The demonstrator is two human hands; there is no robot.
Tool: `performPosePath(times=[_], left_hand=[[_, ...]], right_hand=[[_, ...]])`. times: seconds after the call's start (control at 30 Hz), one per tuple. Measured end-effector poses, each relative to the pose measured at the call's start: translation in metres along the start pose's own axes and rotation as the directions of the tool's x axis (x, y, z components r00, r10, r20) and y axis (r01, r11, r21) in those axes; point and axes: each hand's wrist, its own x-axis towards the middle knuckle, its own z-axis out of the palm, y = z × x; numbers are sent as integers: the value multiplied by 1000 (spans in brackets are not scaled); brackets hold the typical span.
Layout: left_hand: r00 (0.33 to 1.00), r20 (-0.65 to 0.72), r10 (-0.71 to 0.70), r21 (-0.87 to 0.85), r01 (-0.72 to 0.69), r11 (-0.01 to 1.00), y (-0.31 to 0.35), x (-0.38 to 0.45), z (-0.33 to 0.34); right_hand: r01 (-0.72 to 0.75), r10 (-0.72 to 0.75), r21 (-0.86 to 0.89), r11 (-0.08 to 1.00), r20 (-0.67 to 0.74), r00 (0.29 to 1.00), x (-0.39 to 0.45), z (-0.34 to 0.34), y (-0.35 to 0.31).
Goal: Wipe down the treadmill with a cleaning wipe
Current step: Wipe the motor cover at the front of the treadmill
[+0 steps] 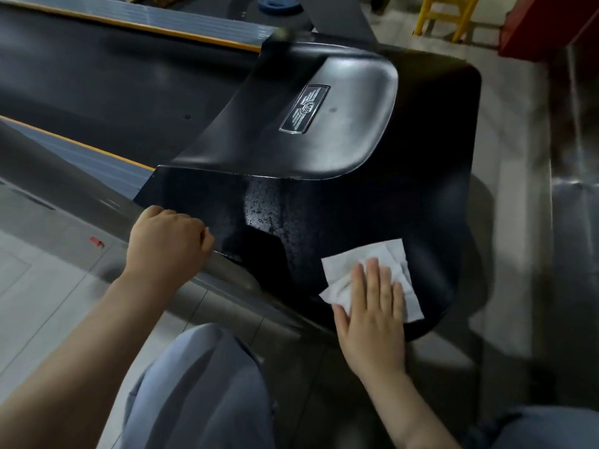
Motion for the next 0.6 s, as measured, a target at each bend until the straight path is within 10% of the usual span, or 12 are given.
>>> performPosePath(times=[0.27, 0.6], left_hand=[[985, 164, -56, 5, 56, 998, 5, 3, -8], [965, 99, 245, -364, -194, 911, 140, 11, -12]], right_hand=[[-97, 98, 64, 993, -4, 995, 177, -31, -20], [-264, 266, 57, 963, -14, 964, 18, -15, 17]])
